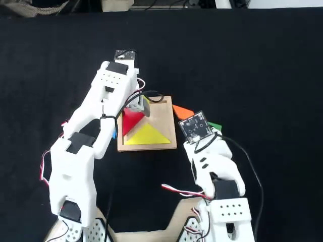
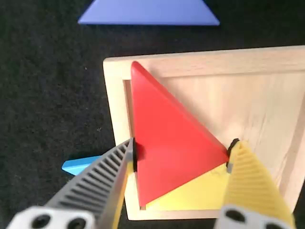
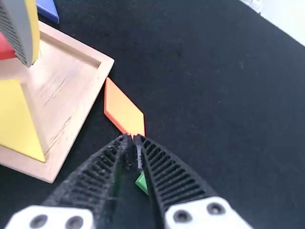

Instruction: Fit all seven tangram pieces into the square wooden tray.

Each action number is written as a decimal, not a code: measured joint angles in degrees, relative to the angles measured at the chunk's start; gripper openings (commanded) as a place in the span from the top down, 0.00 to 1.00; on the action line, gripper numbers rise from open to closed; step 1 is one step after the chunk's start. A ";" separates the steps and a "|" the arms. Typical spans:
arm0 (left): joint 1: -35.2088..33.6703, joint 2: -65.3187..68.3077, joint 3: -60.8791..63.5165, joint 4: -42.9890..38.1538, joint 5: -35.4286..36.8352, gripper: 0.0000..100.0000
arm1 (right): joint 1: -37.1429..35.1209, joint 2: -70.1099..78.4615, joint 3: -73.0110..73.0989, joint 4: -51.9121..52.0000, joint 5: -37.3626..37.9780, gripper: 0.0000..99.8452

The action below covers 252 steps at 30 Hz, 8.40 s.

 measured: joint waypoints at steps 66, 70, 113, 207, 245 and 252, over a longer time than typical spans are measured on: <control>-0.44 19.52 -34.20 13.71 -13.63 0.97 | 0.00 -2.37 1.05 0.97 -0.44 0.98; -1.67 13.45 -38.33 19.34 -13.63 0.97 | 2.90 -2.37 0.97 0.97 -6.07 0.91; -24.35 -101.98 91.60 -41.93 -8.79 0.97 | -2.20 30.07 -42.90 31.30 -4.40 0.85; -20.13 -122.37 110.68 -48.44 -17.14 0.97 | 1.41 127.74 -118.59 43.78 -19.87 0.81; -20.13 -122.37 110.68 -48.44 -17.14 0.97 | -0.44 135.12 -130.99 53.45 -11.78 0.81; -19.08 -122.37 110.68 -48.44 -17.14 0.97 | -0.44 134.68 -133.36 57.93 -10.29 0.81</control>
